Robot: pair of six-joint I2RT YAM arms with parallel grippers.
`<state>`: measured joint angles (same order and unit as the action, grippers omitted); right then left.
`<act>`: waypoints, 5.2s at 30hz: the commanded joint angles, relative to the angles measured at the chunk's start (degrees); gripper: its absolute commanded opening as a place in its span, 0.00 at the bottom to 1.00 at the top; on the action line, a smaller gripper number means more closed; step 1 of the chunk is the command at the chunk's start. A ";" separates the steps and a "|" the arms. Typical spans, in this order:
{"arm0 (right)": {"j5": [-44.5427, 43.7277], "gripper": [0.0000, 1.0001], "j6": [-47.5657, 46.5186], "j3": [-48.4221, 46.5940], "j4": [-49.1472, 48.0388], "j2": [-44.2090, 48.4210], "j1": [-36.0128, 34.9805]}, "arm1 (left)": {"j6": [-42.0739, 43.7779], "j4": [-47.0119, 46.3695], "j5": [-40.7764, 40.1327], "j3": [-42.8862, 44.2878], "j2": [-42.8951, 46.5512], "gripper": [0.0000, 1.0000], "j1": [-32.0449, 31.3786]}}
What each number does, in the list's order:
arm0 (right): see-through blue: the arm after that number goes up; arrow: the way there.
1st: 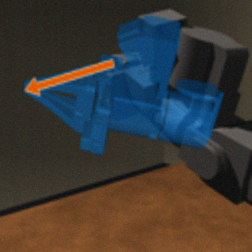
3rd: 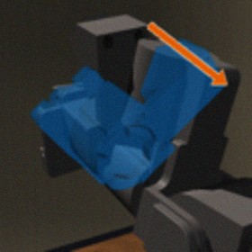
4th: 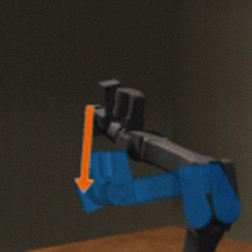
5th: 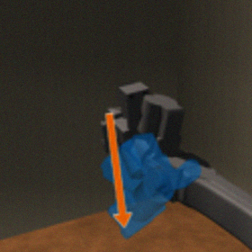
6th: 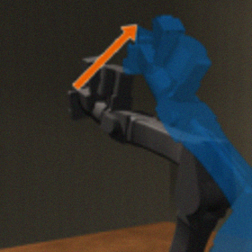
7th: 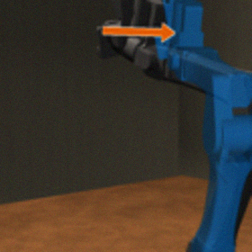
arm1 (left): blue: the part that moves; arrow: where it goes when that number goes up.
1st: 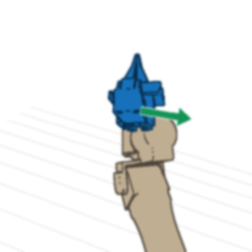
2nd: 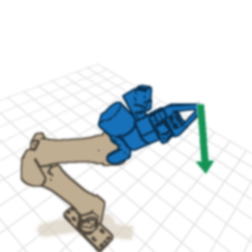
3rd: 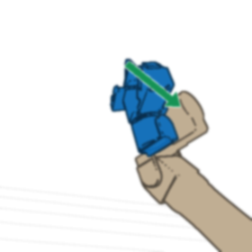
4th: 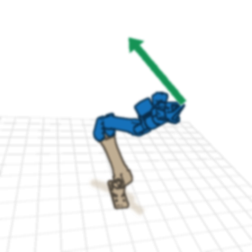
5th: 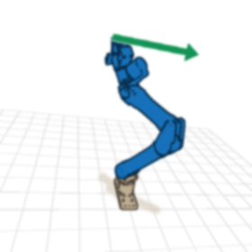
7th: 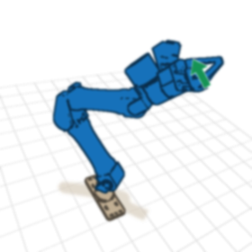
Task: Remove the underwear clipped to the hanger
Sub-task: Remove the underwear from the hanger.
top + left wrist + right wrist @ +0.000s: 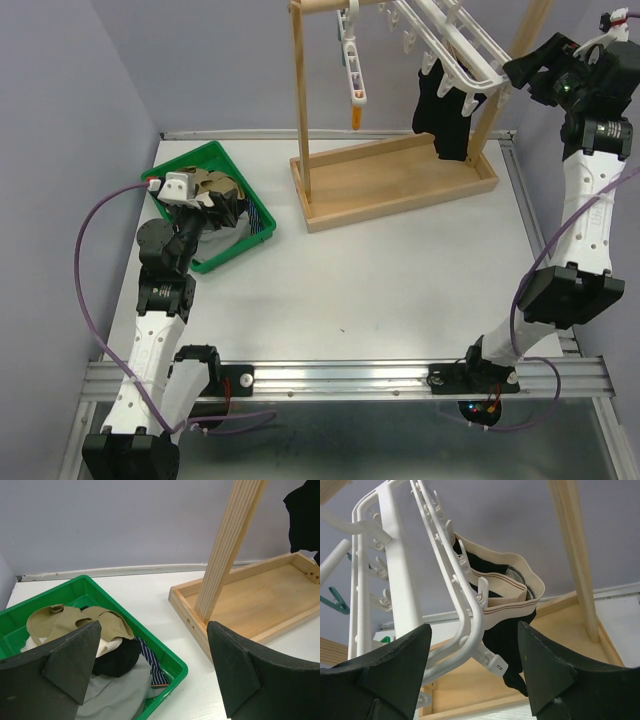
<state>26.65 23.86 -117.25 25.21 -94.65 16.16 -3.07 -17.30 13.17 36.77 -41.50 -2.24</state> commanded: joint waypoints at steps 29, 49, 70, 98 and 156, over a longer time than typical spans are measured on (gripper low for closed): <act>7.10 0.42 9.55 -0.26 -9.66 -1.33 0.98 | -0.01 -2.04 1.51 0.23 0.54 0.99 -0.31; 8.41 0.37 9.19 2.90 -10.36 -1.59 0.98 | 0.00 -1.86 1.51 0.23 0.80 0.99 -0.31; 12.19 0.35 12.79 12.83 -14.58 5.00 -5.61 | -0.01 -1.86 1.68 0.23 0.89 0.99 -0.31; 10.00 0.36 9.02 9.76 -15.02 2.19 -15.72 | 0.26 -1.77 1.68 0.23 0.36 0.99 -0.31; 0.87 0.72 -17.51 9.50 -8.87 7.02 -23.46 | 0.35 -2.65 6.60 0.05 -1.31 0.99 -0.31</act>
<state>32.34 12.21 -107.72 15.09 -89.69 -6.90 -2.83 -16.51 17.10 36.77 -43.66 -2.24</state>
